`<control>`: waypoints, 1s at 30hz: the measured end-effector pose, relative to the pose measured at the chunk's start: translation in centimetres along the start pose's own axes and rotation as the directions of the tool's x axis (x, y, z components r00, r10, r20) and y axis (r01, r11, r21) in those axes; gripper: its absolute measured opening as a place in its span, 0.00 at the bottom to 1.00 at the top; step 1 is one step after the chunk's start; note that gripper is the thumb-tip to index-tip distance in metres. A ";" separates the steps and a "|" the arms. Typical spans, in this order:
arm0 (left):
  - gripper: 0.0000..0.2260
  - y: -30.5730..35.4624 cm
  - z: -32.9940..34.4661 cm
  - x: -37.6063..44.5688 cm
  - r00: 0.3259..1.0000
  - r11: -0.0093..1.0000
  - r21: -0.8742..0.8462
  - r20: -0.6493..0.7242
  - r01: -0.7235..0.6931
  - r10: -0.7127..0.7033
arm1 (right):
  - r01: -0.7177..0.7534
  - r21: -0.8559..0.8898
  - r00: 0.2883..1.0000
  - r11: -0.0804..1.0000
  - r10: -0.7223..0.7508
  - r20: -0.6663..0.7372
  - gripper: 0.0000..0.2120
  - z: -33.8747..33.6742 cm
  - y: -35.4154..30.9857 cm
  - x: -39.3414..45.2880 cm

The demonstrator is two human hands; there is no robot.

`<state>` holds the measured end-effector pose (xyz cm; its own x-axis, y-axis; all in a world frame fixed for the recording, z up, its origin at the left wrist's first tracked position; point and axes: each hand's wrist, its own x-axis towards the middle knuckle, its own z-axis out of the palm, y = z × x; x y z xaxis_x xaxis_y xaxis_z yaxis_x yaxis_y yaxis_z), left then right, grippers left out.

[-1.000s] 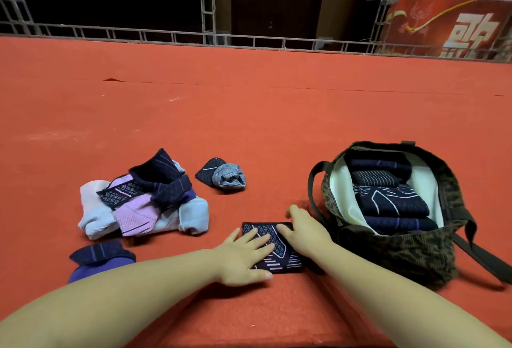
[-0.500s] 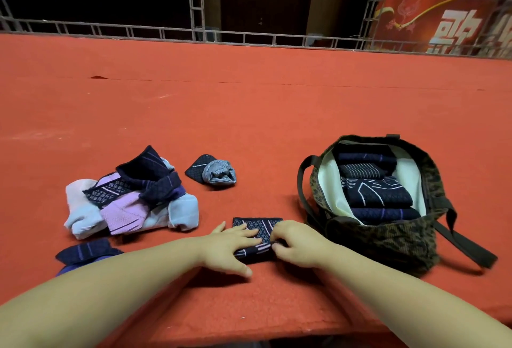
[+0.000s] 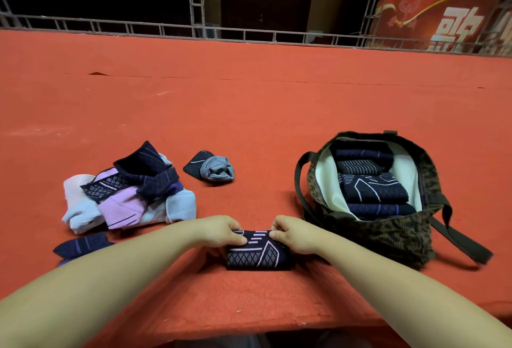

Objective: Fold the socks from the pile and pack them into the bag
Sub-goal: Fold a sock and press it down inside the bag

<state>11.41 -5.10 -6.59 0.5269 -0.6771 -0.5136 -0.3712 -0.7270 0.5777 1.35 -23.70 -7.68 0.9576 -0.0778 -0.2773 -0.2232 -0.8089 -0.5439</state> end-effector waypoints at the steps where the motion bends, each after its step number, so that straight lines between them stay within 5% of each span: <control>1: 0.06 -0.2 0.1 0.4 0.998 1.000 0.006 -0.058 0.027 -0.027 | -0.021 -0.028 0.997 0.999 0.019 -0.071 0.05 0.5 0.3 0.4; 5: 0.15 -1.1 0.0 1.4 0.973 0.986 0.108 -0.208 0.123 -0.099 | -0.108 -0.030 0.987 0.994 0.103 -0.119 0.10 0.8 0.7 1.1; 10: 0.17 -0.4 0.6 0.3 0.991 0.979 0.156 -0.030 0.130 -0.127 | -0.120 -0.213 0.982 0.970 0.147 0.118 0.18 -0.7 -0.5 0.1; 13: 0.19 0.2 1.1 -0.2 0.994 0.963 0.252 -0.076 0.099 -0.082 | -0.191 -0.174 0.942 0.966 0.231 0.246 0.18 -1.3 -0.6 -0.7; 18: 0.14 0.0 2.5 0.0 0.999 0.964 -0.267 -0.046 0.009 -0.022 | -0.237 0.041 0.930 0.971 0.214 0.300 0.19 -0.9 -0.1 -1.8; 21: 0.15 0.2 2.9 0.0 0.998 0.875 -0.482 -0.044 -0.052 0.035 | -0.213 0.413 0.964 0.886 0.121 0.236 0.14 -0.8 0.4 -2.7; 24: 0.18 1.7 2.3 -0.1 0.983 0.815 -0.550 -0.125 -0.180 0.132 | -0.142 0.661 0.990 0.736 0.089 0.114 0.12 -1.4 -0.2 -4.5; 30: 0.14 7.9 0.7 -0.2 0.930 0.750 -0.551 -0.208 -0.367 0.302 | -0.051 0.714 0.994 0.698 0.103 -0.030 0.10 -6.4 0.2 -8.4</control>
<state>7.82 -10.72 -2.37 0.5368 -0.8261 -0.1715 -0.0500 -0.2341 0.9709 -5.53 -26.91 -0.40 0.9347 -0.1775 -0.3081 -0.3345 -0.1450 -0.9312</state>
